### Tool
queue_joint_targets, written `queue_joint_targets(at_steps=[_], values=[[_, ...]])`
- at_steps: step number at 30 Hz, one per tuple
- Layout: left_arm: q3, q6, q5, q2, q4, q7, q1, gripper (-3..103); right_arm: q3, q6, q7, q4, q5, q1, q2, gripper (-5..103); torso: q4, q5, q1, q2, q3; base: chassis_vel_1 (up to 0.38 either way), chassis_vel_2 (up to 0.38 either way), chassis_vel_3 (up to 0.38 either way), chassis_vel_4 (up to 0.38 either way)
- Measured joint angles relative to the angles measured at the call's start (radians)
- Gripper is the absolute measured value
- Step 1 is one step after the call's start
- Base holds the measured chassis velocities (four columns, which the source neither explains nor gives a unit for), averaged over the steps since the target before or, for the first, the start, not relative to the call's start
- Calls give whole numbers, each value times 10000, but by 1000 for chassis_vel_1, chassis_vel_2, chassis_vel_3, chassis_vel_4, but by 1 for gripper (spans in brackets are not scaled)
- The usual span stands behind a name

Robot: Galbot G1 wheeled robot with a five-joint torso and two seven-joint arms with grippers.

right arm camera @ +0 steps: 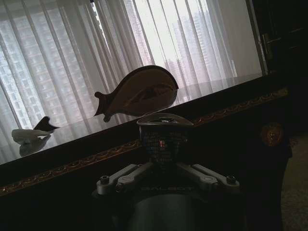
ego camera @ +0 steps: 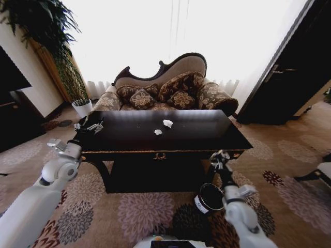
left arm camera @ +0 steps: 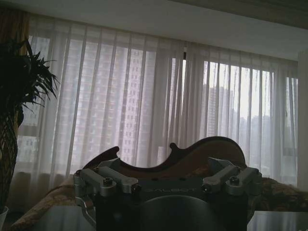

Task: Move to the front of the table and place the trash on the table into the trash bin.

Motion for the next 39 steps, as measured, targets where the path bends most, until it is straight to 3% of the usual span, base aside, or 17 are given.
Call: queue_joint_targets(at_steps=[10, 13, 15, 22, 30, 39], values=[[0, 0, 0, 0, 0, 1, 0, 100, -262, 884, -261, -2968, -340, 699, 330, 0, 0, 0, 0, 0, 0, 0, 0, 0, 0], [0, 0, 0, 0, 0, 1, 0, 100, -537, 1691, -337, -4893, -661, 1272, 90, 0, 0, 3, 1, -2, 0, 0, 0, 0, 0], [0, 0, 0, 0, 0, 1, 0, 100, -567, 1772, -348, -5093, -690, 1333, 45, 0, 0, 2, 1, -2, 1, 0, 0, 0, 0], [0, 0, 0, 0, 0, 2, 0, 100, -866, 2684, -392, -9082, -1272, 3087, -889, 0, -1, 1, 0, -2, 1, 0, 0, 0, 0], [0, 0, 0, 0, 0, 1, 0, 100, -929, 2966, -384, -12042, -1788, 4901, -1265, 0, 2, -1, 1, -2, 1, 0, 0, 0, 0], [0, 0, 0, -1, 0, 1, 0, 100, -900, 2965, -489, -12757, -1939, 5203, -1067, 0, 1, 1, 0, -1, 0, 0, 0, 0, 0]])
